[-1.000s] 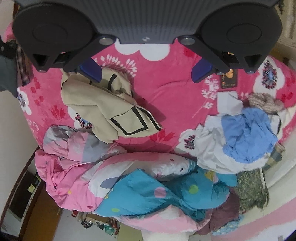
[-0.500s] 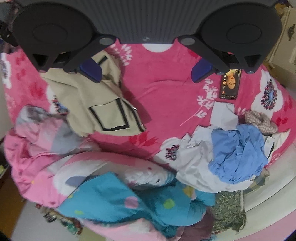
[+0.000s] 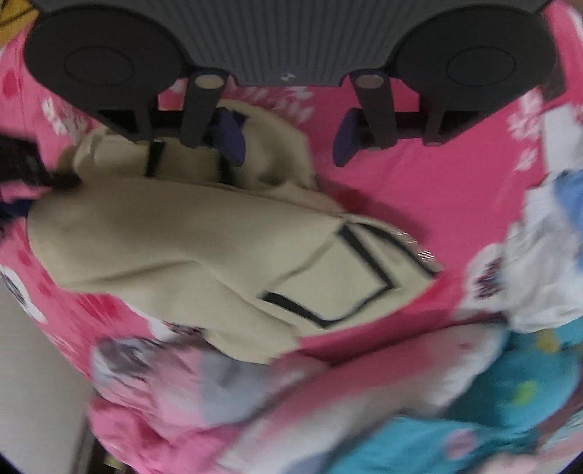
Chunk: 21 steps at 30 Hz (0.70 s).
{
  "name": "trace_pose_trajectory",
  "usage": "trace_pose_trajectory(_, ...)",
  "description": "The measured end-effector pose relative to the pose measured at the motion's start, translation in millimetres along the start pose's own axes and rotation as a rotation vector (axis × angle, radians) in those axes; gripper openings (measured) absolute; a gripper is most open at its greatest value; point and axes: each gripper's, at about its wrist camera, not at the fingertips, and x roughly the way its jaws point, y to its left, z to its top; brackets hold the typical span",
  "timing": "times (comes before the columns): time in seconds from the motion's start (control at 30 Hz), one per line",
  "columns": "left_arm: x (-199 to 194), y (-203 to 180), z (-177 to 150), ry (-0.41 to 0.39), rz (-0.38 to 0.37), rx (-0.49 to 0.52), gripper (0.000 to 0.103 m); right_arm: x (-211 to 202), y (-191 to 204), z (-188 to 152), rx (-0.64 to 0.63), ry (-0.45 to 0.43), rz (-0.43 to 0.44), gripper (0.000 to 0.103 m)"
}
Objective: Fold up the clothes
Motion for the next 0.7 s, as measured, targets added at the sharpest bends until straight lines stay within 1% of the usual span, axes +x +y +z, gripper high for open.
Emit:
trace_pose_trajectory(0.03,3.4,-5.8,0.0,-0.011,-0.012,0.032,0.054,7.6,-4.0,4.8,0.017,-0.003,0.011,0.026)
trace_pose_trajectory(0.1,6.8,-15.3,1.9,-0.049,-0.028,0.136,0.055,14.4,-19.6,20.1,0.112,-0.05,0.065,0.018)
trace_pose_trajectory(0.17,9.0,-24.0,3.1,-0.081,-0.033,0.217,0.063,19.7,-38.1,41.7,0.197,-0.113,0.086,0.018)
trace_pose_trajectory(0.23,16.2,-30.8,8.1,-0.1,-0.045,0.272,0.078,29.4,-54.2,63.3,0.258,-0.158,0.089,0.017)
trace_pose_trajectory(0.3,23.7,-37.9,13.0,-0.113,-0.043,0.323,0.081,45.9,-68.7,79.8,0.275,-0.183,0.086,0.016)
trace_pose_trajectory(0.37,34.0,-45.6,19.3,-0.124,-0.031,0.369,0.081,65.1,-85.6,91.5,0.316,-0.199,0.099,0.016)
trace_pose_trajectory(0.43,45.8,-49.3,26.7,-0.123,-0.012,0.369,0.081,83.7,-105.9,97.5,0.396,-0.207,0.115,0.015)
trace_pose_trajectory(0.5,55.2,-49.5,36.4,-0.113,-0.015,0.344,0.078,99.1,-128.8,97.4,0.512,-0.21,0.133,0.015)
trace_pose_trajectory(0.57,58.6,-48.7,45.2,-0.116,-0.021,0.327,0.077,108.5,-148.1,90.9,0.637,-0.201,0.188,0.014)
trace_pose_trajectory(0.63,56.8,-48.1,53.1,-0.119,-0.028,0.331,0.076,110.0,-162.6,81.1,0.745,-0.21,0.257,0.015)
trace_pose_trajectory(0.7,47.0,-48.9,58.0,-0.145,-0.06,0.326,0.076,107.3,-169.7,69.4,0.827,-0.216,0.327,0.017)
